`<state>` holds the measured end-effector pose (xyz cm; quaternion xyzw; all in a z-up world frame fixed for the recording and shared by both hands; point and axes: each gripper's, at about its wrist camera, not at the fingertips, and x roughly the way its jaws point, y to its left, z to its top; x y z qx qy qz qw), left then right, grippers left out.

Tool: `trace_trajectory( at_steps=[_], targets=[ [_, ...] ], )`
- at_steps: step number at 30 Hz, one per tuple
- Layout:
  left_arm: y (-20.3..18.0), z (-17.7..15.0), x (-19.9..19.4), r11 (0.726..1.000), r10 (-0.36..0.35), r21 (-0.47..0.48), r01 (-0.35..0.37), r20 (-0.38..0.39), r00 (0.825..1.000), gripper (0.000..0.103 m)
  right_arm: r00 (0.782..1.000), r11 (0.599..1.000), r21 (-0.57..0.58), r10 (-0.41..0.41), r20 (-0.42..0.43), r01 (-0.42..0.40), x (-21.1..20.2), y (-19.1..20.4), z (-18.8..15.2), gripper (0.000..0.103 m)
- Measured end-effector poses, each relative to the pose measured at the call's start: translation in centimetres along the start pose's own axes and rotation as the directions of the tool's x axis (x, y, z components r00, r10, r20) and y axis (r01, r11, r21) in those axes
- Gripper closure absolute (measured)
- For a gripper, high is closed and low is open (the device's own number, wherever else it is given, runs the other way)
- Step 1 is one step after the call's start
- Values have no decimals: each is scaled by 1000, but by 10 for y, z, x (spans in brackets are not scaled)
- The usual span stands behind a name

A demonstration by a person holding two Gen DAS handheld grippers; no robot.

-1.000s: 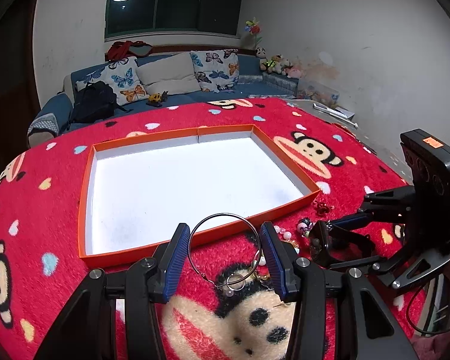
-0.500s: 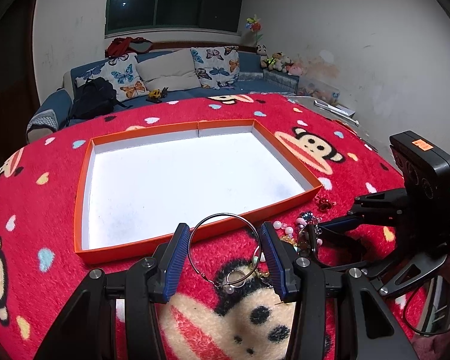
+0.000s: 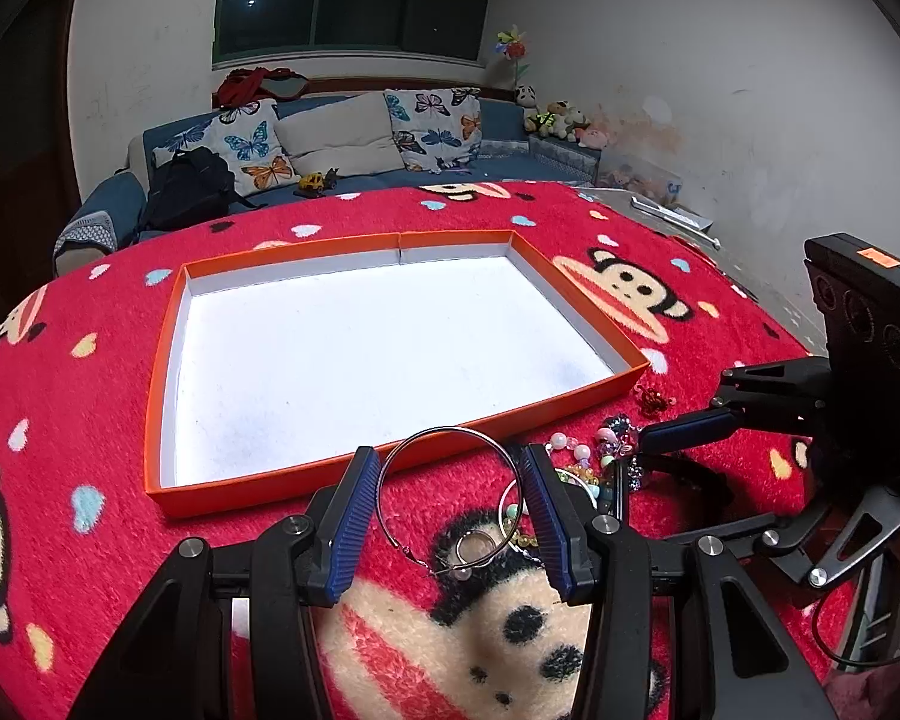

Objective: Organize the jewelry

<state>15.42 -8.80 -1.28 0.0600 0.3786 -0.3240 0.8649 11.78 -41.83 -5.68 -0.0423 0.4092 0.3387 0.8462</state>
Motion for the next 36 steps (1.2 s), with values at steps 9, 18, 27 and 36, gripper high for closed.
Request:
trace_trajectory(
  at_steps=[9, 18, 27, 36],
  targets=[
    [-2, -5, -1, 1000, -1, 2, 1, -3, 1000, 51, 1000, 1000, 11, 27, 8, -27, 5, 1, 2, 33],
    [1, -7, -1, 1000, 2, -13, -2, -6, 1000, 51, 996, 997, 25, 68, -61, -66, 17, 1, -8, 33],
    [5, -8, -2, 1000, 5, -22, -5, -9, 1000, 51, 1000, 1000, 9, 25, -16, -24, -4, 2, -9, 33],
    [3, -10, -3, 1000, -5, -17, 5, -16, 1000, 51, 999, 1000, -2, 17, -43, -17, 18, 2, -5, 33]
  ],
)
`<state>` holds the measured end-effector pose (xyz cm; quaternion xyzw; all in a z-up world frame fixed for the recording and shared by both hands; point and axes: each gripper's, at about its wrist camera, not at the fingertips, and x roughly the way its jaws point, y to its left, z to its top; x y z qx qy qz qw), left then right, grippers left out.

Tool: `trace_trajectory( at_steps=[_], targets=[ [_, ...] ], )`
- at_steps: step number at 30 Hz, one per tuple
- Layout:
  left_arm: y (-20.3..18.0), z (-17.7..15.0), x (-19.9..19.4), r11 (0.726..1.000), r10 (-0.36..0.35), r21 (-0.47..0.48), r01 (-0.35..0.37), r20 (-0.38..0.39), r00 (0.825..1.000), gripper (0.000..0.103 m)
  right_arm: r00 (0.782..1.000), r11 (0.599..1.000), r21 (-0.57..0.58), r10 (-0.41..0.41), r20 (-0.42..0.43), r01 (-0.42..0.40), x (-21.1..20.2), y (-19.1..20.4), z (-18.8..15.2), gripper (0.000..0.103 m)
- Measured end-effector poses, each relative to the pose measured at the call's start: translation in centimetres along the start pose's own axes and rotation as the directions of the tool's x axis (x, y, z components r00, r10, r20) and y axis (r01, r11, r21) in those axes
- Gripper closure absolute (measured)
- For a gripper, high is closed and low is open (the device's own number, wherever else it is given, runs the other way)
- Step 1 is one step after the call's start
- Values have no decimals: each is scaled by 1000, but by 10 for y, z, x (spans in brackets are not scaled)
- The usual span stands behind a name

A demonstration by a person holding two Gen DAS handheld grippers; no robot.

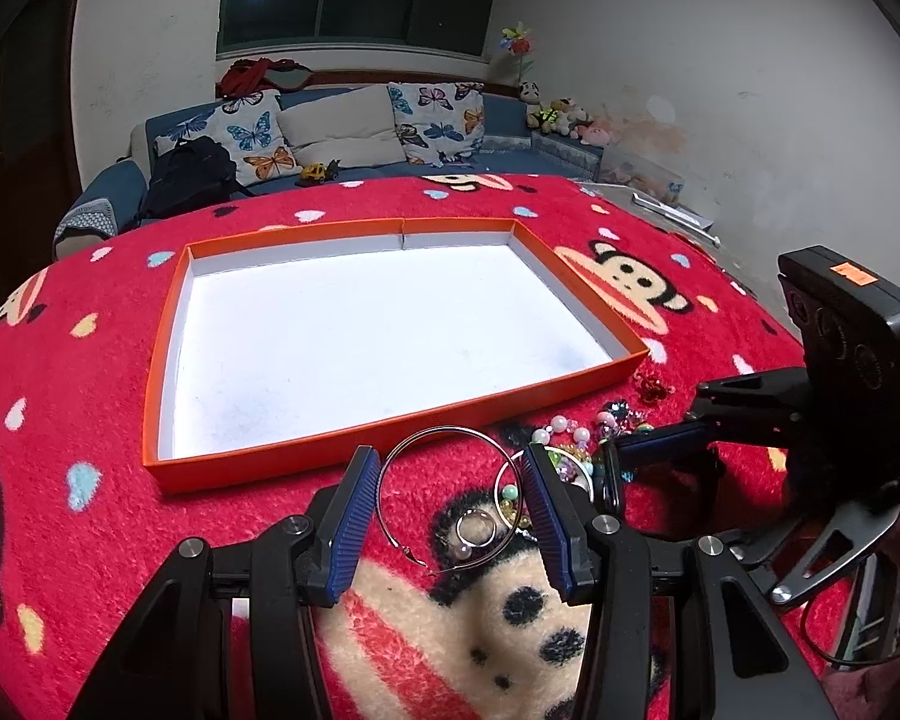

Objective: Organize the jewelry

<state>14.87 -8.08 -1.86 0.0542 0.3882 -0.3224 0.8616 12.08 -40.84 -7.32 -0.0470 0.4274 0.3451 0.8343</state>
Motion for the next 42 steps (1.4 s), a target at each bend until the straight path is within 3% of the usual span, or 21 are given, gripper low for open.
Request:
trace_trajectory(
  at_steps=[13, 18, 28, 42],
  targets=[
    [-46, -6, -4, 984, -169, 51, 170, -26, 985, 51, 998, 999, -17, 42, -45, -43, -3, -2, -2, 32],
    [-52, -7, 7, 985, -165, 48, 167, -46, 985, 51, 993, 995, -6, 98, -61, -99, -8, -4, -5, 32],
    [-27, 9, 6, 994, -106, 17, 106, -18, 994, 51, 1000, 999, -48, -22, -9, 22, -7, 2, -4, 33],
    [-22, 1, 2, 996, -90, 20, 91, -30, 995, 51, 999, 997, -75, -2, -46, -2, -7, 7, -4, 29]
  ],
)
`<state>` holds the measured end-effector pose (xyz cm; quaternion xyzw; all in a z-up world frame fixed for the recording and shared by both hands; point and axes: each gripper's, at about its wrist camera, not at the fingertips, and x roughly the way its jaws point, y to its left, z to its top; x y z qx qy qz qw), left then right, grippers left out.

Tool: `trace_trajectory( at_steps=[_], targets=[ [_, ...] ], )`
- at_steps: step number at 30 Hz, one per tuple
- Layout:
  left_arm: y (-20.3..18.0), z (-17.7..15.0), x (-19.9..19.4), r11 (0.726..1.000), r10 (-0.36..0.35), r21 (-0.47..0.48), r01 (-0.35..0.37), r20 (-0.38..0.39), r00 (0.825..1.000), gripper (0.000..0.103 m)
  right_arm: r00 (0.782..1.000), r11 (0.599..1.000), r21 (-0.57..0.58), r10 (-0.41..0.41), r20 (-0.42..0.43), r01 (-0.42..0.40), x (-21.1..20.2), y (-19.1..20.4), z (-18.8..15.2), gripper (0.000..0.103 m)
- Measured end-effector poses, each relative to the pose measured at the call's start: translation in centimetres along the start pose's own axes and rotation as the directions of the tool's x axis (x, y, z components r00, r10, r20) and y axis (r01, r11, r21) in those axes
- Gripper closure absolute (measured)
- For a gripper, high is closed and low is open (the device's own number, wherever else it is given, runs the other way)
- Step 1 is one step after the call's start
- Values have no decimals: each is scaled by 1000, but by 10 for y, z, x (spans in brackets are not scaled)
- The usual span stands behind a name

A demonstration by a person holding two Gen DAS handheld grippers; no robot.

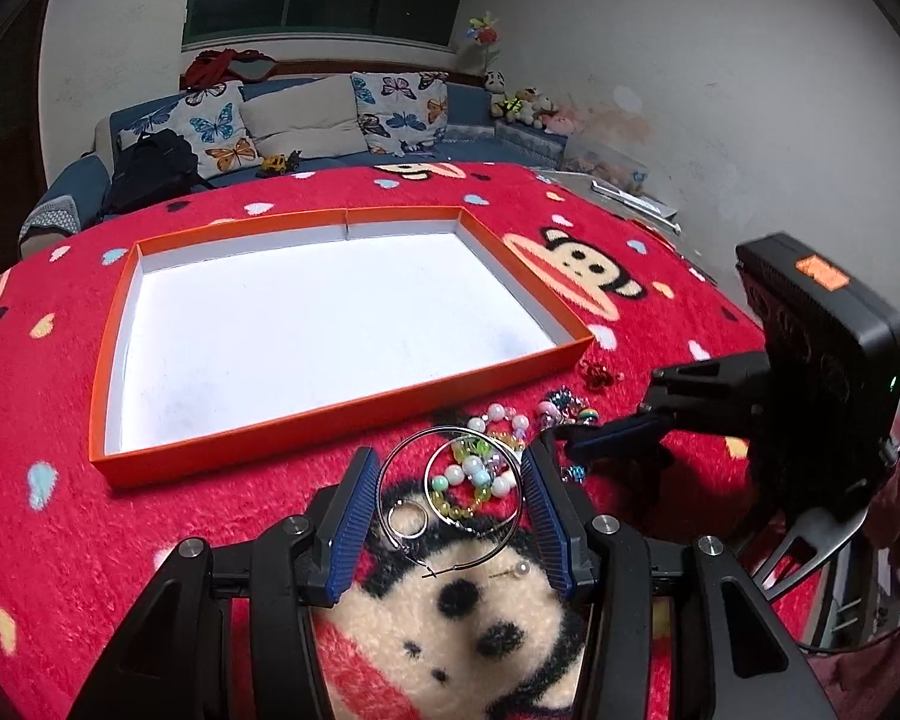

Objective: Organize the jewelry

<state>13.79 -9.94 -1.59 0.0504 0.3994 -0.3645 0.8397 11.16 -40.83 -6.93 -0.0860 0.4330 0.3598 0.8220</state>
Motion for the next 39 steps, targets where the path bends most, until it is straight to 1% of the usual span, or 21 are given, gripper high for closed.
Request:
trace_trajectory(
  at_steps=[4, 5, 6, 8, 12, 15, 16, 18, 19, 21, 23, 25, 31, 33, 39],
  targets=[
    [1, -3, 1, 1000, 8, -7, -8, -5, 1000, 51, 998, 999, -16, -33, 49, 33, -13, 2, 2, 28],
    [2, -5, 1, 1000, 8, -12, -8, -6, 1000, 51, 997, 999, -17, -42, 64, 43, -17, 0, 5, 26],
    [3, -6, 1, 1000, 9, -16, -9, -7, 1000, 51, 997, 999, -18, -44, 68, 45, -17, -1, 7, 20],
    [4, -7, 0, 1000, 12, -21, -12, -9, 1000, 51, 998, 999, -27, -38, 46, 39, -12, -4, 11, 14],
    [6, -9, -1, 1000, 13, -27, -13, -8, 1000, 51, 997, 993, -87, -77, 0, 77, 7, -2, 18, 14],
    [5, -10, -1, 1000, 9, -27, -9, -11, 1000, 51, 997, 993, -100, -71, -32, 67, 16, -4, 19, 14],
    [5, -11, 0, 1000, 11, -23, -12, -13, 1000, 51, 996, 992, -97, -80, -38, 76, 19, -5, 20, 16],
    [5, -11, 0, 1000, 13, -23, -14, -17, 1000, 51, 993, 989, -96, -114, -33, 110, 18, -7, 19, 37],
    [6, -11, 1, 1000, 13, -24, -14, -17, 1000, 51, 993, 990, -87, -110, -30, 107, 16, -8, 19, 41],
    [7, -12, 1, 1000, 13, -28, -14, -15, 1000, 51, 995, 994, -56, -96, -27, 94, 12, -12, 19, 41],
    [8, -12, 1, 999, 13, -31, -13, -14, 1000, 51, 993, 992, -65, -114, -26, 112, 10, -11, 16, 42],
    [8, -12, 0, 999, 16, -29, -16, -12, 1000, 51, 993, 992, -61, -113, -17, 112, 6, -9, 13, 42],
    [10, -12, 0, 999, 24, -35, -25, -14, 1000, 51, 996, 997, -10, -76, 42, 76, -13, -11, 12, 42],
    [8, -14, 1, 999, 30, -25, -31, -25, 999, 51, 995, 997, 2, -78, 55, 78, -16, -12, 15, 42],
    [-2, -22, 10, 999, 47, 14, -46, -70, 996, 51, 996, 998, 38, -43, 84, 40, -22, -15, 18, 42]
  ],
)
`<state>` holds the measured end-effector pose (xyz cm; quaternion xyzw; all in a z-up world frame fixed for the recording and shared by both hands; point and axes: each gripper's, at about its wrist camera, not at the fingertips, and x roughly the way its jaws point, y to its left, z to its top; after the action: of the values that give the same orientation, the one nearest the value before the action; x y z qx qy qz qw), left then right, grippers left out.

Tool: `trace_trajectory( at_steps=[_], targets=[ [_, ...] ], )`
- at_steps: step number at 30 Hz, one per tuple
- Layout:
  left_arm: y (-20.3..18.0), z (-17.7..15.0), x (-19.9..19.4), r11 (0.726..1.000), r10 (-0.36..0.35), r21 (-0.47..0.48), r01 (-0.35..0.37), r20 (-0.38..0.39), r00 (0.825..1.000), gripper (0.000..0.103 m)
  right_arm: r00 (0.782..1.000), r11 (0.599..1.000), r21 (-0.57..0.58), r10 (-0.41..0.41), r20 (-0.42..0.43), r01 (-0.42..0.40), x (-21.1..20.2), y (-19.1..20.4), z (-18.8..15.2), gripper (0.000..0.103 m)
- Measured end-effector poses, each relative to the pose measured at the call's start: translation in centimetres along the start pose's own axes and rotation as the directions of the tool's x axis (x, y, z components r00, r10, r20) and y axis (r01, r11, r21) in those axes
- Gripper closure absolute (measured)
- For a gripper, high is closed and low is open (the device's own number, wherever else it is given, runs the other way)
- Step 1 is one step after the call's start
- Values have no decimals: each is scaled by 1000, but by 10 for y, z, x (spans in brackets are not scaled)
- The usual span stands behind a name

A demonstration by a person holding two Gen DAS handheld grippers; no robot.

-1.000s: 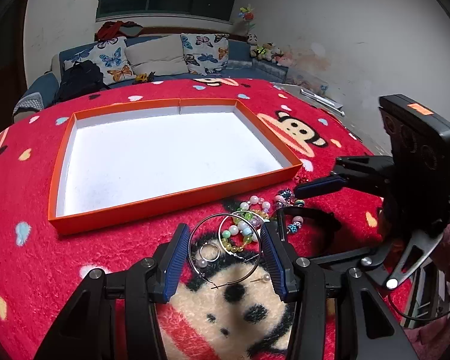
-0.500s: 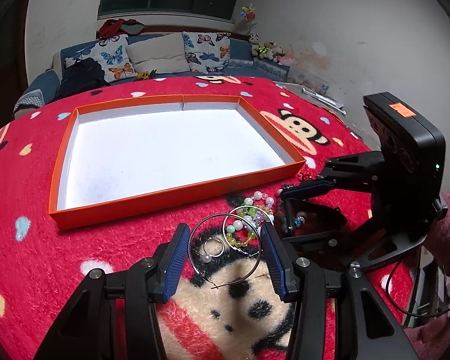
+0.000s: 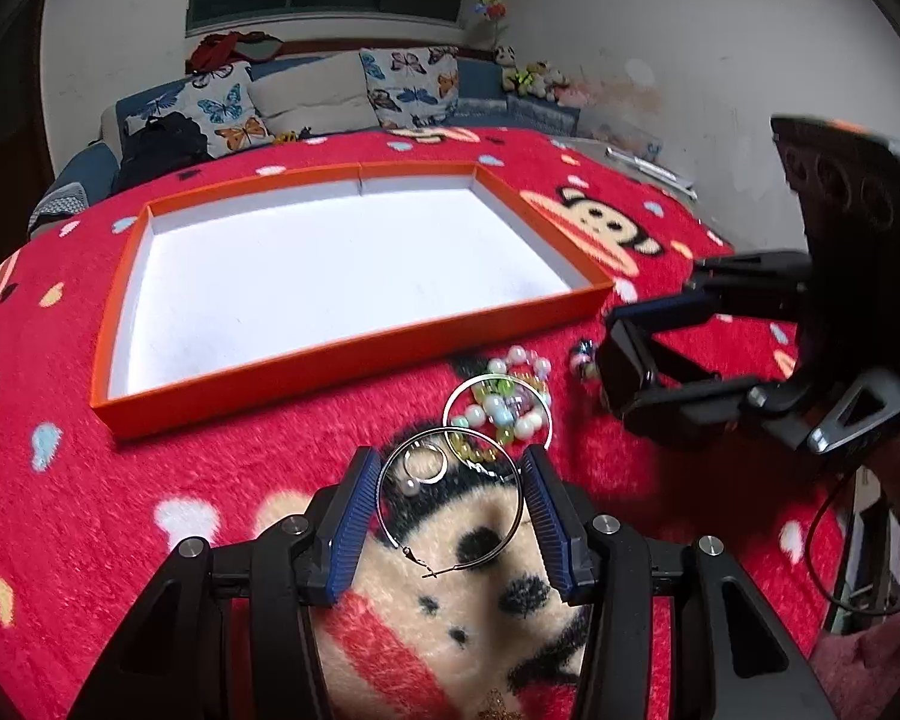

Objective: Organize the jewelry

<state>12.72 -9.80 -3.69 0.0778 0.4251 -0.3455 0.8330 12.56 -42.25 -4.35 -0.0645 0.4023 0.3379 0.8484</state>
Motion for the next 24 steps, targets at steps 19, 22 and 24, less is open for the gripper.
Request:
trace_trajectory(
  at_steps=[19, 22, 24],
  targets=[
    [-7, -11, 13, 999, -13, 32, 13, 1, 1000, 38, 999, 996, 83, 41, 16, -42, -2, -13, 3, 42],
    [-9, -9, 8, 999, -37, 35, 36, 30, 999, 38, 999, 995, 87, 47, 19, -48, -3, -13, 4, 42],
    [-15, -8, 5, 997, -58, 51, 56, 51, 997, 38, 998, 993, 97, 59, 25, -61, -5, -13, 5, 42]
  ],
)
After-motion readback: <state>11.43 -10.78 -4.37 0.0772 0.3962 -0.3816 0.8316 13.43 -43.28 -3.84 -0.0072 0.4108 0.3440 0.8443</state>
